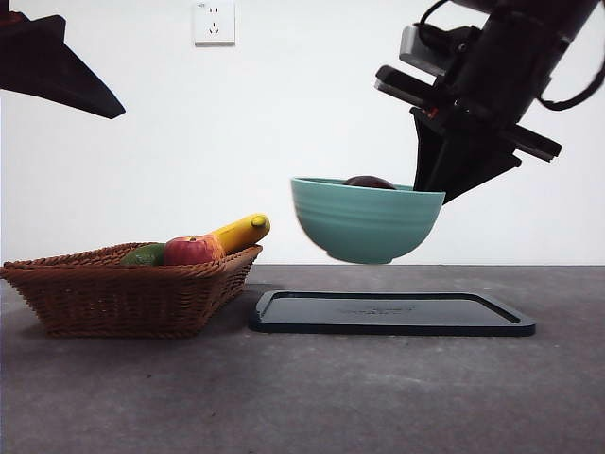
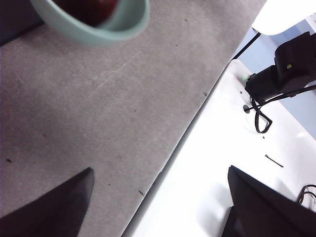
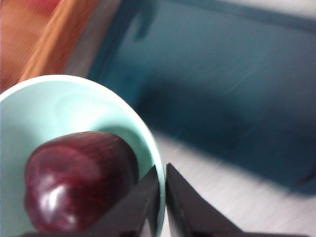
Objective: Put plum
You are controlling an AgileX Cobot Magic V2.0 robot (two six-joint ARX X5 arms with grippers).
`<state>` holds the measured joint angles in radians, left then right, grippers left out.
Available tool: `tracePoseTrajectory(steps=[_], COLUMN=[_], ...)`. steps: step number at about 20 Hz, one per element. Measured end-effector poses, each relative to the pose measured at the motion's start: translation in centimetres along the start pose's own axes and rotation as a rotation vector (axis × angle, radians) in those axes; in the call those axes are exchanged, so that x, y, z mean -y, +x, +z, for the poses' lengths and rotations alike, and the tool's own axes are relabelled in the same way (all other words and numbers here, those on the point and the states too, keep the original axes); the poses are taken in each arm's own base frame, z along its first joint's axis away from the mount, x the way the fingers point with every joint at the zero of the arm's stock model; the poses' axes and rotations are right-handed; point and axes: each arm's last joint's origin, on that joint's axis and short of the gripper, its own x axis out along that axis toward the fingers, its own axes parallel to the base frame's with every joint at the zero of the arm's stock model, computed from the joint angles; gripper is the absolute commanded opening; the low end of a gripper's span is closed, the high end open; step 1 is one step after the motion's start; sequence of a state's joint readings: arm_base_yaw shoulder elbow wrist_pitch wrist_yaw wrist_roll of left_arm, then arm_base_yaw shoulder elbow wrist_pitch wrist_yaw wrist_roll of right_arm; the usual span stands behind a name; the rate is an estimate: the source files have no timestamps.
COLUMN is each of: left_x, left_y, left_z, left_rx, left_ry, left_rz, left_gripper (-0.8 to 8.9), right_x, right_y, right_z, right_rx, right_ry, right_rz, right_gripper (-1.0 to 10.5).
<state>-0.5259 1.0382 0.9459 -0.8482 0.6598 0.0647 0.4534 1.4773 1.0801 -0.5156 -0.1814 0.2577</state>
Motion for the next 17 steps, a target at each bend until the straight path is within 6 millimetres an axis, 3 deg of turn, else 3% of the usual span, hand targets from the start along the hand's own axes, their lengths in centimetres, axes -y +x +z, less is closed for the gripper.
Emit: tracePoseTrajectory(steps=[4,6,11,15,17], left_x=[0.0,0.0,0.0,0.0,0.0], left_y=[0.0,0.0,0.0,0.0,0.0], left_z=[0.0,0.0,0.0,0.0,0.0], left_rx=[0.001,0.001,0.002,0.001,0.001], left_ry=[0.000,0.001,0.001,0.001,0.001], left_rz=[0.000,0.000,0.000,0.000,0.000], left_gripper=[4.33,4.33,4.33,4.33,4.33], right_x=[2.0,3.2,5.2,5.5,5.5], right_y=[2.3,4.1,8.1,8.4,8.4], right_z=[4.5,5.6,5.1,5.0,5.0], right_rx=[0.005,-0.012,-0.084,-0.091,-0.093], right_ry=[0.011,0.033,0.057,0.057,0.058], right_rz=[-0.045,-0.065,-0.090,-0.092,-0.093], right_gripper=[0.1,0.1,0.1,0.1,2.0])
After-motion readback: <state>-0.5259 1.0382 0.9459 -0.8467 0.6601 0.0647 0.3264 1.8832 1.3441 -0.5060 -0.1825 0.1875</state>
